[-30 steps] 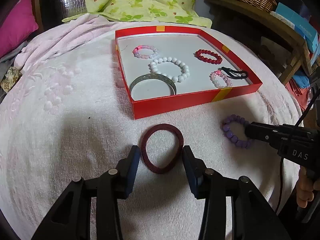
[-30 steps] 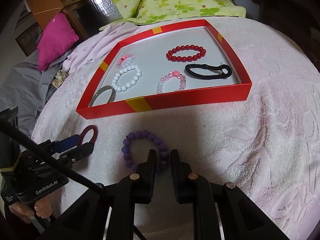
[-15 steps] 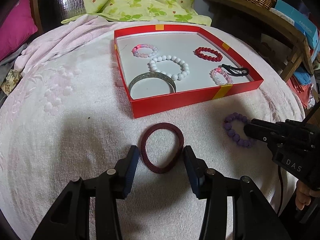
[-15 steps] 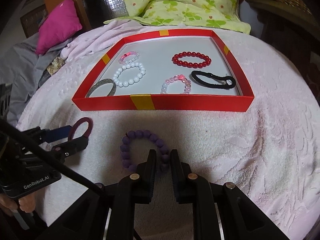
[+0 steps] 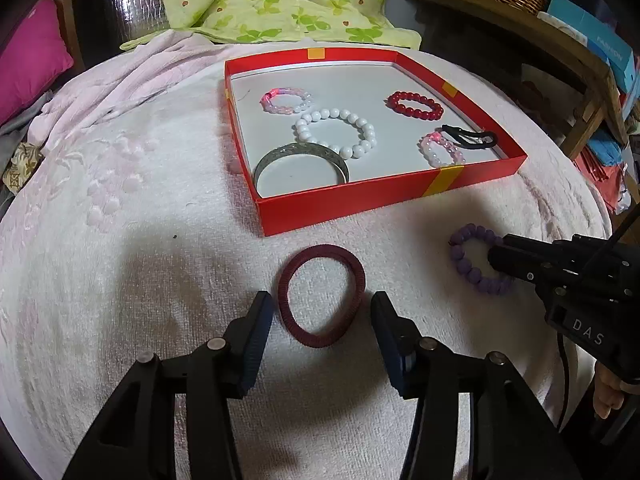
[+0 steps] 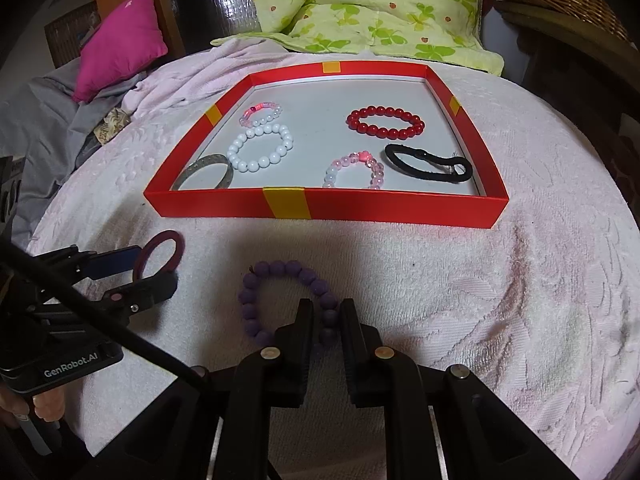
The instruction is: Organize jewelry
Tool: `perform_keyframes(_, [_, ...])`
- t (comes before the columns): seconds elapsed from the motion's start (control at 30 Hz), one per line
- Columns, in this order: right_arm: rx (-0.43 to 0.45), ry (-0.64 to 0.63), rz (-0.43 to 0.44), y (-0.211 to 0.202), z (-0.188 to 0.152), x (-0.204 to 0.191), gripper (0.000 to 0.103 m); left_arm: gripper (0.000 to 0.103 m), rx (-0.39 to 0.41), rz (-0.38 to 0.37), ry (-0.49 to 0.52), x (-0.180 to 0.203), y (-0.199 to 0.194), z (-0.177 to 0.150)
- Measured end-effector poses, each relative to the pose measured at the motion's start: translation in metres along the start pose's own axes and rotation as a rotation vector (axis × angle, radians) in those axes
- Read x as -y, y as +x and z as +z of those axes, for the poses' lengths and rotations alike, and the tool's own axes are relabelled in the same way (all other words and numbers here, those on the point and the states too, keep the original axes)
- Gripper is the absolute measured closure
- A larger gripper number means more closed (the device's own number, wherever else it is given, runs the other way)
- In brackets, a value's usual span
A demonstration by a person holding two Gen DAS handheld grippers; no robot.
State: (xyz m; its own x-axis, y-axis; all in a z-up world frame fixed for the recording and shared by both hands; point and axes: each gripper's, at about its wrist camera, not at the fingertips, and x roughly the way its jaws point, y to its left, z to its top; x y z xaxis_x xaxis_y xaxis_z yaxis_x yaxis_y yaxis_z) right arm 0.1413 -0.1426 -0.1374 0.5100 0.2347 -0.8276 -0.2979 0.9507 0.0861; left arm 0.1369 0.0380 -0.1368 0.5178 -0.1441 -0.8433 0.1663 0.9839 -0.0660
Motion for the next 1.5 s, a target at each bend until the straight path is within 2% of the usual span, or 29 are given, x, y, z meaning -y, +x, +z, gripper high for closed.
perform_keyframes(0.4, [0.014, 0.001, 0.003, 0.000, -0.002, 0.000, 0.087, 0.049, 0.000, 0.021, 0.007, 0.003, -0.001, 0.001])
perform_keyframes(0.8, [0.067, -0.067, -0.090, 0.003, -0.002, -0.016, 0.087, 0.049, -0.004, 0.018, -0.002, 0.003, -0.002, -0.004])
perform_keyframes(0.97, [0.071, -0.082, -0.094, 0.001, -0.002, -0.018, 0.092, 0.049, 0.012, 0.021, -0.016, 0.003, -0.002, -0.004])
perform_keyframes(1.07, [0.068, -0.069, -0.072, -0.002, -0.001, -0.014, 0.092, 0.060, 0.026, 0.018, -0.037, -0.001, -0.003, -0.002])
perform_keyframes(1.13, [0.067, -0.049, -0.049, -0.005, 0.000, -0.010, 0.092, 0.073, 0.035, 0.004, -0.060, -0.006, -0.004, -0.001])
perform_keyframes(1.23, [0.080, -0.026, -0.020, -0.011, 0.001, -0.004, 0.092, 0.083, 0.044, 0.004, -0.079, -0.010, -0.005, 0.001])
perform_keyframes(1.3, [0.090, -0.004, 0.006, -0.017, 0.002, 0.000, 0.092, 0.087, 0.061, 0.007, -0.084, -0.011, -0.007, 0.002])
perform_keyframes(1.5, [0.121, 0.070, 0.094, -0.030, 0.006, 0.012, 0.092, 0.089, 0.129, 0.024, -0.084, -0.014, -0.022, 0.005])
